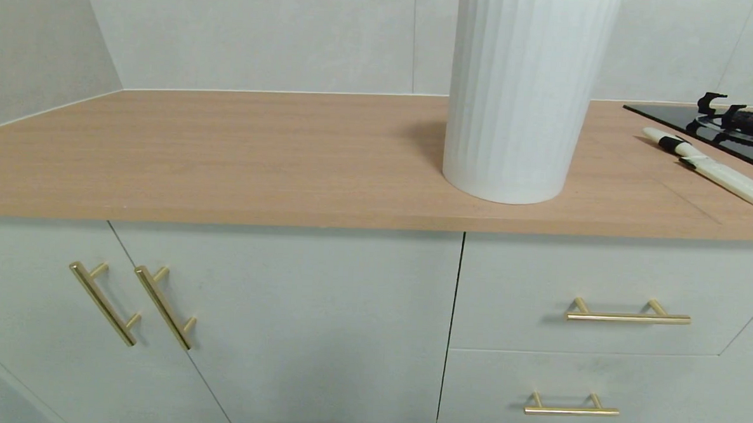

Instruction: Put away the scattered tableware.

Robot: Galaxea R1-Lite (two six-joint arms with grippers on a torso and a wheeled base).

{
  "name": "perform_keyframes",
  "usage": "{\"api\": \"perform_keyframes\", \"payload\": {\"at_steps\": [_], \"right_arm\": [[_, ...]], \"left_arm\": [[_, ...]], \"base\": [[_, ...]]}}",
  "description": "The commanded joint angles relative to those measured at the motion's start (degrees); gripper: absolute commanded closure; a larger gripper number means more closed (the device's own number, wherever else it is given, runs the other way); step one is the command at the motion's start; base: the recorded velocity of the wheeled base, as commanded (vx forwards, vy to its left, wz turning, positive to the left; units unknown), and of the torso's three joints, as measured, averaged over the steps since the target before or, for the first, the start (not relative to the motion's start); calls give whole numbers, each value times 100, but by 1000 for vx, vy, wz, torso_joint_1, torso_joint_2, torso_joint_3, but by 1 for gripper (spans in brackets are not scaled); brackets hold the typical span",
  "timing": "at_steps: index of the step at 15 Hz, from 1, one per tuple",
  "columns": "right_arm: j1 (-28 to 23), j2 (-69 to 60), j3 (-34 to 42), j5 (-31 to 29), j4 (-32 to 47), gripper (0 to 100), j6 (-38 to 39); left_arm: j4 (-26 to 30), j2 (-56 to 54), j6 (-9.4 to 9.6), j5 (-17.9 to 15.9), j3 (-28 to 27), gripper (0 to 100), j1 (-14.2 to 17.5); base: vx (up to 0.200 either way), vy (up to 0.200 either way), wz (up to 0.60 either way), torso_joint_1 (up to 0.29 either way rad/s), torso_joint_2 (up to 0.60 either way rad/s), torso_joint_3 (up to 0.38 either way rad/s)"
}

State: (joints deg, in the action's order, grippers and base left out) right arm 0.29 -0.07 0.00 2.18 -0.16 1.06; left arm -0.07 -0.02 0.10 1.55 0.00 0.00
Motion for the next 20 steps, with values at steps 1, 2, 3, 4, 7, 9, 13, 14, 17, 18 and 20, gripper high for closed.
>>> {"api": "perform_keyframes", "payload": {"at_steps": [1, 2, 3, 4, 7, 9, 13, 14, 17, 18, 20], "right_arm": [[6, 7, 0, 2, -2, 0, -1], [6, 7, 0, 2, -2, 0, -1], [6, 7, 0, 2, -2, 0, -1], [6, 7, 0, 2, -2, 0, -1], [-3, 7, 0, 2, -2, 0, 8], [-3, 7, 0, 2, -2, 0, 8], [-3, 7, 0, 2, -2, 0, 8], [6, 7, 0, 2, -2, 0, 8], [-3, 7, 0, 2, -2, 0, -1], [-3, 7, 0, 2, -2, 0, -1], [-3, 7, 0, 2, -2, 0, -1]], "left_arm": [[-1, 2, -1, 3, 0, 0, 0], [-1, 2, -1, 3, 0, 0, 0], [-1, 2, -1, 3, 0, 0, 0], [-1, 2, -1, 3, 0, 0, 0], [-1, 2, -1, 3, 0, 0, 0], [-1, 2, -1, 3, 0, 0, 0], [-1, 2, -10, 3, 0, 0, 0], [-1, 2, -10, 3, 0, 0, 0], [-1, 2, -27, 3, 0, 0, 0], [-1, 2, -27, 3, 0, 0, 0], [-1, 2, -27, 3, 0, 0, 0]], "base": [[0, 0, 0, 0, 0, 0], [0, 0, 0, 0, 0, 0], [0, 0, 0, 0, 0, 0], [0, 0, 0, 0, 0, 0], [0, -67, 0, -1, -2, 2], [0, -200, 0, 2, 2, 2], [0, -200, 0, 2, 1, -2], [0, -200, 0, 7, 2, -7], [0, 0, 0, 0, 0, 0], [0, 0, 0, 0, 0, 0], [0, 0, 0, 0, 0, 0]]}}
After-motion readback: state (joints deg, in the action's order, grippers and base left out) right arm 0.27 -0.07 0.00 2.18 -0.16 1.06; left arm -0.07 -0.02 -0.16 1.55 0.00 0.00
